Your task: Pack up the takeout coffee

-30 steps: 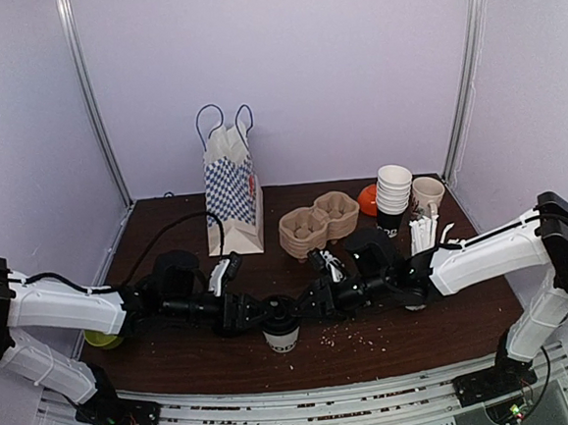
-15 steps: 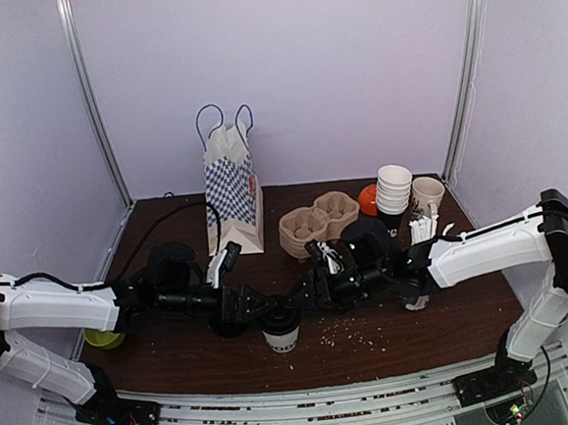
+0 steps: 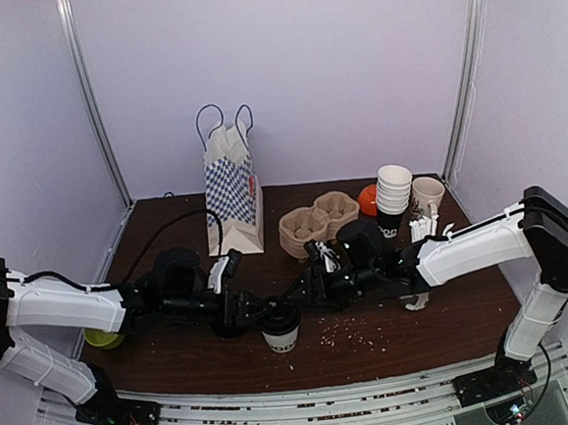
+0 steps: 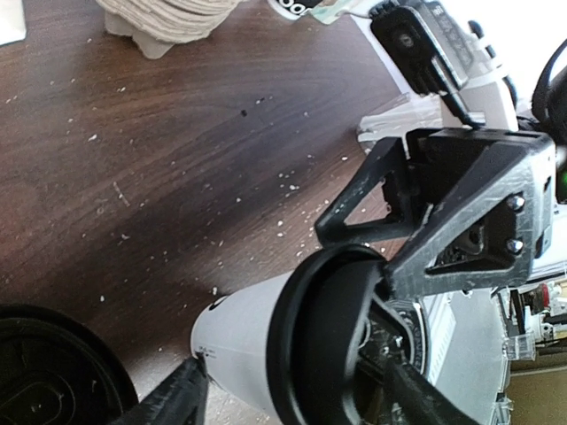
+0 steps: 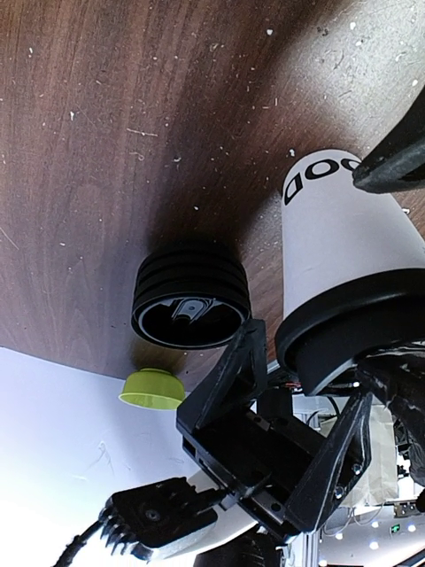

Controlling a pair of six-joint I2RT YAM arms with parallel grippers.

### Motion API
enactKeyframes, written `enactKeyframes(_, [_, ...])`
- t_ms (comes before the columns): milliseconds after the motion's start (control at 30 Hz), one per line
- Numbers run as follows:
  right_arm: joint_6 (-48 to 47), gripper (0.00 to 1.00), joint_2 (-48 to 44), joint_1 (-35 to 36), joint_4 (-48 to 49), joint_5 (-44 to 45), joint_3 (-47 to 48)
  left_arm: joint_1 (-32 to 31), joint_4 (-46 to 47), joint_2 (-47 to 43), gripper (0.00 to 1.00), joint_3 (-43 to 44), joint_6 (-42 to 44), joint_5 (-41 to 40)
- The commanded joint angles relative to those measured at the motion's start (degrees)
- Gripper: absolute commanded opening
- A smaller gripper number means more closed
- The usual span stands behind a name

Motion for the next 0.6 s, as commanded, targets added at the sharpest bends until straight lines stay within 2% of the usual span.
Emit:
enactKeyframes(0, [1.0,0.62,1.2,-0.2,0.7,-0.1,-1.2,0.3,1.9,1.7,0.65,-1.5,-0.2,-0.4])
enactKeyframes(233, [1.5,0.61,1.8,-0.1,0.9,0.1,-4.3,0.3,3.2,3.5,0.47,-4.1,-0.5,0.0])
enactKeyframes(333, [1.5,0.62,0.6,-0.1,1.7,-0.4,-4.8,0.3,3.3,3.0,0.47,-4.2,-0.5,0.4])
enactKeyframes(400, [1.2,0.65,-0.8,-0.2,1.7,-0.8,-3.9,0.3,2.7,2.0,0.56,-3.5,0.0,0.7])
enactKeyframes(467, [0.7,0.67,-2.4,0.0,1.2,-1.0,-2.7,0.3,1.1,0.3,0.71,-2.0,0.7,0.6])
enactKeyframes(567, [-0.8,0.70,-4.5,0.3,-1.7,-0.8,-0.5,0.3,-1.5,-2.1,0.83,0.2,1.5,0.1])
